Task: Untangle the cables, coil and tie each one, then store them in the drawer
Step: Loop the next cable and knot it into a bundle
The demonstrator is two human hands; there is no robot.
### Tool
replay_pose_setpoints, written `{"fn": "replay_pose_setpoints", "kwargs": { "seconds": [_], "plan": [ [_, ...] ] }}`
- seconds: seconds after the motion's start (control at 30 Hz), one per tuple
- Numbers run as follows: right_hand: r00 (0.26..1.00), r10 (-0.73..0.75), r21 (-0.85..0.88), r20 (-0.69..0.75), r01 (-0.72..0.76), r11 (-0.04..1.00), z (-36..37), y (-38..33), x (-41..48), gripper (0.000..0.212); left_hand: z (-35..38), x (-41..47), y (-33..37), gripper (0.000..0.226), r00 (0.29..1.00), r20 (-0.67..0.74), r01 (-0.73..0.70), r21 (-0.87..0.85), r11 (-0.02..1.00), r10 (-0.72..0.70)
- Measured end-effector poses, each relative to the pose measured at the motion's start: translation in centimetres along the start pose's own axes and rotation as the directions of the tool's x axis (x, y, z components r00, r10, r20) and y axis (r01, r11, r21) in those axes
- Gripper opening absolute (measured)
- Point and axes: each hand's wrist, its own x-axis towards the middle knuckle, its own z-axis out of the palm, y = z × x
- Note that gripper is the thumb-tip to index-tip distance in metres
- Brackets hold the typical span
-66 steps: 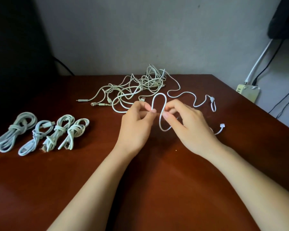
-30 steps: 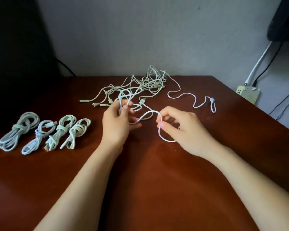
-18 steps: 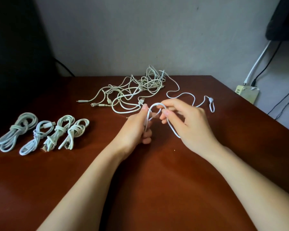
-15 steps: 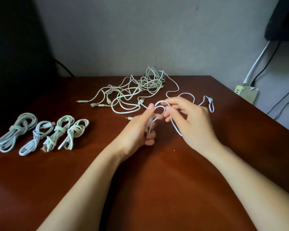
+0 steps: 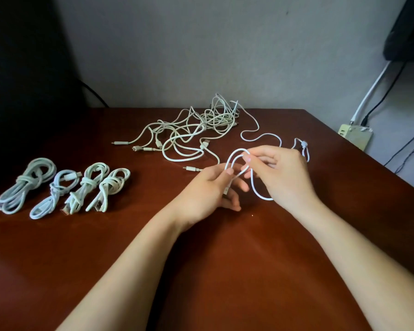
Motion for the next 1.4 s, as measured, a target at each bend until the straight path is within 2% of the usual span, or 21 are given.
{"fn": "replay_pose_setpoints", "kwargs": {
  "seconds": [0.1, 0.3, 0.4, 0.53, 0.63, 0.77, 0.87, 0.97, 1.07, 1.17, 1.4],
  "plan": [
    [0.999, -0.047, -0.016, -0.01, 0.046, 0.999, 0.0, -0.4, -0.2, 0.027, -0.3, -0.2, 0.2, 0.026, 0.997, 0.072, 0.012, -0.026, 1.0, -0.01],
    [0.995, -0.096, -0.015, 0.004, 0.096, 0.995, 0.0, -0.6, -0.3, 0.021, -0.8, -0.6, 0.8, 0.025, 0.972, 0.214, 0.155, -0.298, 0.942, -0.093],
    [0.995, -0.104, -0.006, 0.0, 0.104, 0.995, 0.1, -0.5, -0.3, 0.024, -0.5, -0.3, 0.8, 0.028, 0.986, 0.11, 0.154, -0.36, 0.92, -0.122],
    [0.997, -0.069, 0.02, 0.039, 0.069, 0.997, 0.2, -0.6, -0.4, 0.025, -0.1, 0.2, 0.6, 0.034, 0.994, -0.025, 0.095, -0.343, 0.934, -0.111],
    [0.996, 0.024, 0.066, 0.088, -0.03, 0.997, 0.4, -0.7, -0.4, 0.013, -0.1, 0.3, 0.6, 0.032, 0.992, -0.102, 0.043, -0.318, 0.947, -0.079],
    [0.968, 0.174, 0.216, 0.18, -0.211, 0.953, 0.3, -1.1, -0.2, 0.004, -0.1, 0.4, 0.4, 0.03, 0.988, -0.155, -0.026, -0.247, 0.969, -0.013],
    [0.932, 0.248, 0.297, 0.266, -0.323, 0.899, 0.2, -1.3, -0.2, 0.016, -0.1, 0.4, 0.2, 0.031, 0.99, -0.139, -0.051, -0.192, 0.98, 0.025],
    [0.905, 0.289, 0.301, 0.312, -0.382, 0.874, 0.2, -1.3, -0.2, 0.021, 0.0, 0.4, 0.1, 0.032, 0.991, -0.128, -0.049, -0.14, 0.989, 0.031],
    [0.896, 0.312, 0.277, 0.315, -0.402, 0.873, 0.1, -1.1, -0.1, 0.02, -0.4, 0.5, 0.0, 0.03, 0.988, -0.155, -0.028, -0.001, 1.0, 0.028],
    [0.901, 0.308, 0.229, 0.306, -0.384, 0.895, 0.2, -0.7, -0.2, 0.011, -0.4, 0.3, 0.0, 0.028, 0.991, -0.122, -0.032, 0.116, 0.993, 0.046],
    [0.926, 0.298, 0.179, 0.232, -0.341, 0.923, 0.4, -0.1, 0.0, 0.009, -0.4, 0.2, 0.1, 0.027, 0.992, -0.07, -0.087, 0.216, 0.973, 0.104]
  ]
}}
